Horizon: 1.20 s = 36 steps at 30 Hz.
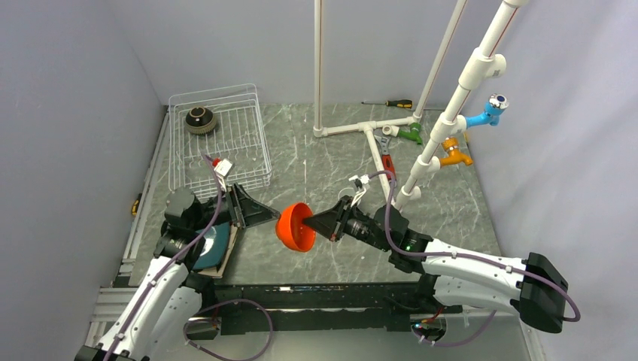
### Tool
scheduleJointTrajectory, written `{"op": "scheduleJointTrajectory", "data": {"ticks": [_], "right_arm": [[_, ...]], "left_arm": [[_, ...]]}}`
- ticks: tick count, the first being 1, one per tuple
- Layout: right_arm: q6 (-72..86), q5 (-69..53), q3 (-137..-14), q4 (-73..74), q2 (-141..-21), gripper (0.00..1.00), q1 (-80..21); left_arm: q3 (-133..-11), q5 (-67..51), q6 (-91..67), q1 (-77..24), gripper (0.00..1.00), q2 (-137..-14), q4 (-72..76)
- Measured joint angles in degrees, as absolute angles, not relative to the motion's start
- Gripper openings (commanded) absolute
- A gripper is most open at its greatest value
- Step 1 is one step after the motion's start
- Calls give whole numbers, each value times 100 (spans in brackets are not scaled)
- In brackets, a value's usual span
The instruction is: Load the mixed dishes into the dish rack
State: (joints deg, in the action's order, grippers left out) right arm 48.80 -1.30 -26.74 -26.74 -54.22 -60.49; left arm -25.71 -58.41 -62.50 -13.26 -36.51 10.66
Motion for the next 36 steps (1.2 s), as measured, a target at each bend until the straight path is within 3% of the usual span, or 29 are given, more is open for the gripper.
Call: {"op": "scheduleJointTrajectory", "data": {"ticks": [16, 28, 32, 36], "right_arm": [[4971, 735, -2283, -2936, -4657, 0, -6036], [5013, 875, -2279, -2921, -4864, 0, -6014], [5065, 906, -2263, -2934, -4875, 0, -6007], [5103, 941, -2222, -2961, -4875, 0, -6007]], "left_arm": [[-2853, -5817, -6667, -1894, 99, -3476, 1444], [-3406, -5463, -6215, -2574, 99, -3815, 840], [-3607, -5188, -5959, -2663, 93, -3813, 344], [-3824, -4915, -5749, -2749, 93, -3811, -67]]}}
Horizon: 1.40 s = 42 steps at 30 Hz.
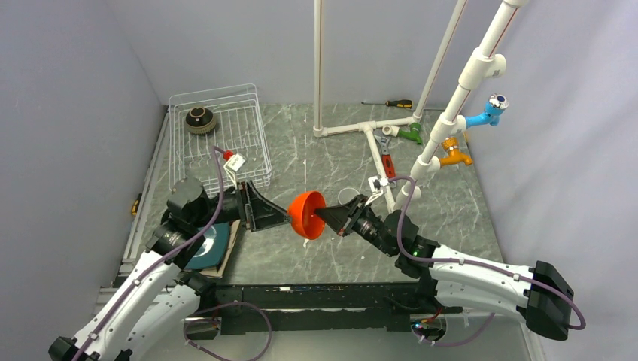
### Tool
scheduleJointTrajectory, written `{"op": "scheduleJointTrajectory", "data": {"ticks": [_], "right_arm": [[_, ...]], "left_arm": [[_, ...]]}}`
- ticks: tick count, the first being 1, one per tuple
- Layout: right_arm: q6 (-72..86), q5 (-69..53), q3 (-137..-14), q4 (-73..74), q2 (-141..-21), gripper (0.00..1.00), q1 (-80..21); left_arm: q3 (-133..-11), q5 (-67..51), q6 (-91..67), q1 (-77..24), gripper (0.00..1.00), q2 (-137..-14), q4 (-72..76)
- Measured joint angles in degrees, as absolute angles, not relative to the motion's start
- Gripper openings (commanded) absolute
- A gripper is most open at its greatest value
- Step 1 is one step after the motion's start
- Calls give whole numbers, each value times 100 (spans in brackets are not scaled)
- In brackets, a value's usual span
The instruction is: Load the mixed dishes into the dish rack
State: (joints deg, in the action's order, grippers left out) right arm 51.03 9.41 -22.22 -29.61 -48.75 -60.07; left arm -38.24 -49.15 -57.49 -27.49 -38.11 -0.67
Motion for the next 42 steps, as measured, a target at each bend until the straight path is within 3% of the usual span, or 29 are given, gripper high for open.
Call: {"op": "scheduleJointTrajectory", "data": {"ticks": [18, 23, 32, 36, 42], "right_arm": [[5122, 1194, -2265, -2770, -5074, 0, -6010], [5127, 1251, -2383, -2698, -5162, 0, -6023], [5124, 1472, -2477, -2534, -5325, 0, -6086], [5124, 1551, -2504, -2436, -5336, 0, -6128], [5122, 1693, -2534, -2322, -5336, 0, -6171]], "left_arm": [[-4777, -3750, -4890, -3409, 99, -4327, -1673], [-5256, -3188, -4473, -3734, 91, -4523, -2351], [-5846, -2154, -3977, -4285, 90, -4967, -3227], [-6027, -1831, -3857, -4491, 84, -5133, -3481], [-6080, -1511, -3789, -4580, 62, -5249, -3559]]}}
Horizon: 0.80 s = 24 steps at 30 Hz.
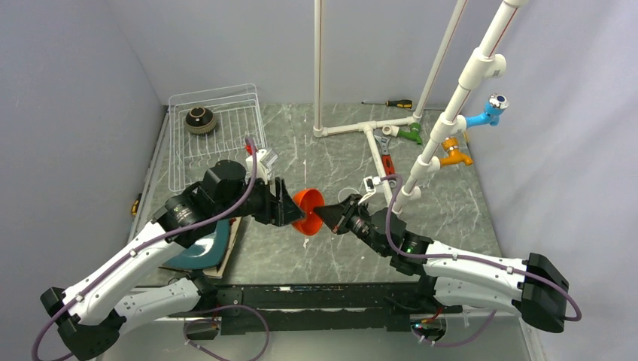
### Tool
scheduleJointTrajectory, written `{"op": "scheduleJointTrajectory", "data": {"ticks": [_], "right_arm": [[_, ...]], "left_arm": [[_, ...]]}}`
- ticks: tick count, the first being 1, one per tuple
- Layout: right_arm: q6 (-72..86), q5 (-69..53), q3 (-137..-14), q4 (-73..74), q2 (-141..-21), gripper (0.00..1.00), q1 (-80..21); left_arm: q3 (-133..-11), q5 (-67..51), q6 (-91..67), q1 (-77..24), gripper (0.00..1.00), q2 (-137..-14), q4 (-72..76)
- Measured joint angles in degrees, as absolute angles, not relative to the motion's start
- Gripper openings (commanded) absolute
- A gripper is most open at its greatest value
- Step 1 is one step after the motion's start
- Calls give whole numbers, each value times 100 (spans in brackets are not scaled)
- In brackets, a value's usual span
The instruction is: Load the mixed dishes into the dish rack
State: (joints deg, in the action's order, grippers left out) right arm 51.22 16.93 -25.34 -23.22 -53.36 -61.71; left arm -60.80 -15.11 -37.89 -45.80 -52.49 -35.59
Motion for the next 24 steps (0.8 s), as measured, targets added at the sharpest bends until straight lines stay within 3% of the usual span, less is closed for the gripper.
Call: {"op": "scheduleJointTrajectory", "data": {"ticks": [5, 13, 14, 18, 24], "right_arm": [[5103, 1804, -2539, -2311, -5334, 0, -6217], [5054, 2003, -2578, -2224, -5304, 0, -6326], [5054, 2023, -2578, -2224, -5297, 1, -6329], [5059, 2049, -2615, -2145, -5286, 29, -6344], [4965, 2053, -2663, -1896, -5288, 47, -6368]], "left_arm": [[-6080, -1439, -3824, -4604, 45, -5249, -3566], [-6080, -1406, -3830, -4635, 0, -5238, -3546], [-6080, -1404, -3833, -4635, 0, -5236, -3538], [-6080, -1387, -3839, -4639, 0, -5236, -3531], [-6080, -1374, -3879, -4729, 0, -5234, -3472]]}}
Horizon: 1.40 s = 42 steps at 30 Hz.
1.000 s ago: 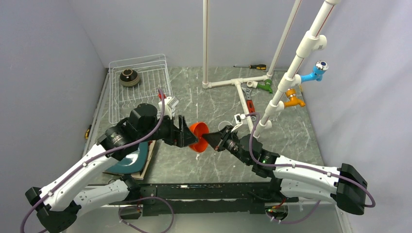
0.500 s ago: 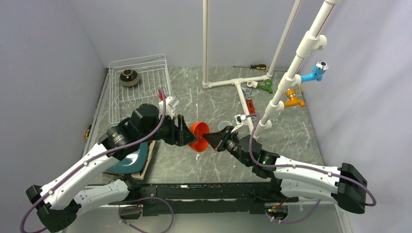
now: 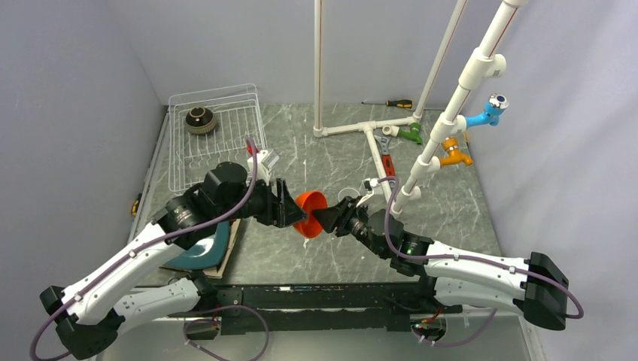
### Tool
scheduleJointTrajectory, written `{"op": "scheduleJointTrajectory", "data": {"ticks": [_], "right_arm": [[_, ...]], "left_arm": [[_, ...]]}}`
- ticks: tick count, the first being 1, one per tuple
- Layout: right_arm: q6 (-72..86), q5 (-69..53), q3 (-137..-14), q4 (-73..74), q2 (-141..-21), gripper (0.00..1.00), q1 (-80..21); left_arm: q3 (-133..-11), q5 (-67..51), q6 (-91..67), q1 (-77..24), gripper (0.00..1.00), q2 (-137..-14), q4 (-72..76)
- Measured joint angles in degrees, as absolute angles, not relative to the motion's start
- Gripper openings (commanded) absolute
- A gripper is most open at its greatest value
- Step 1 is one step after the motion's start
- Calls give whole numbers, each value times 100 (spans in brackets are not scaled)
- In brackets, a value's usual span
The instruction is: Load the mixed dishes into the dish rack
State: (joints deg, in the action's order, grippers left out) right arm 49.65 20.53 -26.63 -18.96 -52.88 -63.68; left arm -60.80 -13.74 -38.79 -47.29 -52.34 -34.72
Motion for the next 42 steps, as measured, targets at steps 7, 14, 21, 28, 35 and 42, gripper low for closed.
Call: {"op": "scheduleJointTrajectory", "data": {"ticks": [7, 14, 21, 28, 35, 42], "right_arm": [[4899, 2049, -2665, -1747, -5288, 68, -6368], [4853, 2029, -2674, -1625, -5286, 98, -6368], [4681, 1868, -3111, -1181, -5319, 100, -6370], [4528, 1804, -3688, -696, -5323, 100, -6370], [4466, 2102, -3691, 106, -5004, 100, -6368], [4453, 2226, -3688, 480, -4716, 99, -6368]], "left_arm": [[-6080, -1313, -3885, -4742, 0, -5175, -3498], [-6117, -1140, -3876, -4746, 0, -5179, -3559], [-6390, -781, -3846, -4746, 0, -5380, -3903], [-6525, -314, -3671, -4742, 0, -5577, -4281], [-6893, 82, -3269, -4292, 0, -5854, -4637], [-7330, 679, -2600, -3236, 0, -6333, -4838]]}}
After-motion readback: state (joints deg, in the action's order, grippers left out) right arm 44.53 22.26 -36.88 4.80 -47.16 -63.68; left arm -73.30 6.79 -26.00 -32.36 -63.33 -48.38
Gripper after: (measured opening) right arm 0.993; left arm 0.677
